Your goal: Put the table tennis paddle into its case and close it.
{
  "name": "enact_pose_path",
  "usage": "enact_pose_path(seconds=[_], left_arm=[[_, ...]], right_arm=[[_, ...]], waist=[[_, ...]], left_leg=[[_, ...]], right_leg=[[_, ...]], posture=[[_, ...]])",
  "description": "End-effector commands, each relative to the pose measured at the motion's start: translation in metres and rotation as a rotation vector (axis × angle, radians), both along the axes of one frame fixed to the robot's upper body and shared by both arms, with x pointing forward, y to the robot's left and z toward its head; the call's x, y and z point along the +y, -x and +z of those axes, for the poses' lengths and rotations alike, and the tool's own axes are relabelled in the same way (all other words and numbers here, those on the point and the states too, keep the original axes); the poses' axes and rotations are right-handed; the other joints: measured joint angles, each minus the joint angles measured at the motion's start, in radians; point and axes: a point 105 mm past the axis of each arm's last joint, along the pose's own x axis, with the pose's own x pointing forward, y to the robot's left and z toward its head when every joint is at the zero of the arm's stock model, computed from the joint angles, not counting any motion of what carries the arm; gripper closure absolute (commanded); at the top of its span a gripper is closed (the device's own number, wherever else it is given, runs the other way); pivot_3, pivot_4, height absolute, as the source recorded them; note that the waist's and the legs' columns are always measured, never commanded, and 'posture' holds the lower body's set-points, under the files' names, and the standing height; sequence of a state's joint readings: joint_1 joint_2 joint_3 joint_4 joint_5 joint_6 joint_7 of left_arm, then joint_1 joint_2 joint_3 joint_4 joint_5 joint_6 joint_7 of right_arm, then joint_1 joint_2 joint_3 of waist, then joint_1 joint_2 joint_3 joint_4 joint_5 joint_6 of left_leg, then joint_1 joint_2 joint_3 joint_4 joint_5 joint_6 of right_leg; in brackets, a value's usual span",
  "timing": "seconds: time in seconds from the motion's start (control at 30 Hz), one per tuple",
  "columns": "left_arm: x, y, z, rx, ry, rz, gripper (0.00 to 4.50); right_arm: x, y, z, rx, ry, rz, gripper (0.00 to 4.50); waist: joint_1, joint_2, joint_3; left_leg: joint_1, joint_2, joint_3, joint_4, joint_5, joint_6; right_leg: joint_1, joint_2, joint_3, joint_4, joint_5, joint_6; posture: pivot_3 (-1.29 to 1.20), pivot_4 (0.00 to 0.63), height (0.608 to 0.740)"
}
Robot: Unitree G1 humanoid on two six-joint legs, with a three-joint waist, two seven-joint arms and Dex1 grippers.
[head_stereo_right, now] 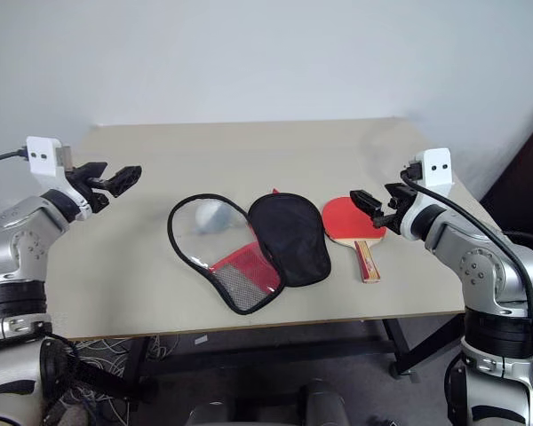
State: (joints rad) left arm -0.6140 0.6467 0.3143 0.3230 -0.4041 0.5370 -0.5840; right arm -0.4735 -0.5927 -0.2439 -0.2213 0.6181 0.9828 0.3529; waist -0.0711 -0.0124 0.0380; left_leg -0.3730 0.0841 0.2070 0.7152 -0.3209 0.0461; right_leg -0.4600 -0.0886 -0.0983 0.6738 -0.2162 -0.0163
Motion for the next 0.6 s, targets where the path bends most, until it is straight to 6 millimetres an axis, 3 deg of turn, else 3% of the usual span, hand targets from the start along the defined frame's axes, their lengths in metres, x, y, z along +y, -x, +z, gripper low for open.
enact_pose_path(seconds=[0.03,0.17,0.33,0.6], left_arm=[[-0.006,-0.005,0.016,-0.05,-0.027,-0.028,0.04],[-0.008,-0.015,0.015,-0.046,-0.017,-0.042,0.04],[-0.006,-0.023,0.026,-0.066,-0.037,-0.055,0.04],[0.004,-0.022,0.033,-0.085,-0.068,-0.061,0.04]], right_arm=[[0.0,0.001,0.017,-0.08,0.021,-0.01,0.0],[-0.007,0.006,0.006,-0.065,0.031,-0.057,0.0],[-0.01,0.006,0.007,-0.065,0.054,-0.11,0.0],[-0.005,0.009,-0.003,-0.021,0.084,-0.124,0.0]], waist=[[-0.001,0.0,0.0],[0.0,0.0,0.0],[0.0,0.0,0.0],[-0.002,0.0,0.0]], left_leg=[[0.0,0.0,0.0,0.0,0.0,0.0],[0.0,0.0,0.0,0.0,0.0,0.0],[0.0,0.0,0.0,0.0,0.0,0.0],[0.0,0.001,0.0,0.0,0.0,0.0]], right_leg=[[0.0,0.0,0.0,0.0,0.0,0.0],[0.0,0.0,0.0,0.0,0.0,0.0],[0.0,0.0,0.0,0.0,0.0,0.0],[0.0,0.001,0.001,0.0,0.0,0.0]], posture=[[0.0,0.0,0.74],[0.0,0.0,0.74],[0.0,0.0,0.74],[0.0,0.0,0.74]])
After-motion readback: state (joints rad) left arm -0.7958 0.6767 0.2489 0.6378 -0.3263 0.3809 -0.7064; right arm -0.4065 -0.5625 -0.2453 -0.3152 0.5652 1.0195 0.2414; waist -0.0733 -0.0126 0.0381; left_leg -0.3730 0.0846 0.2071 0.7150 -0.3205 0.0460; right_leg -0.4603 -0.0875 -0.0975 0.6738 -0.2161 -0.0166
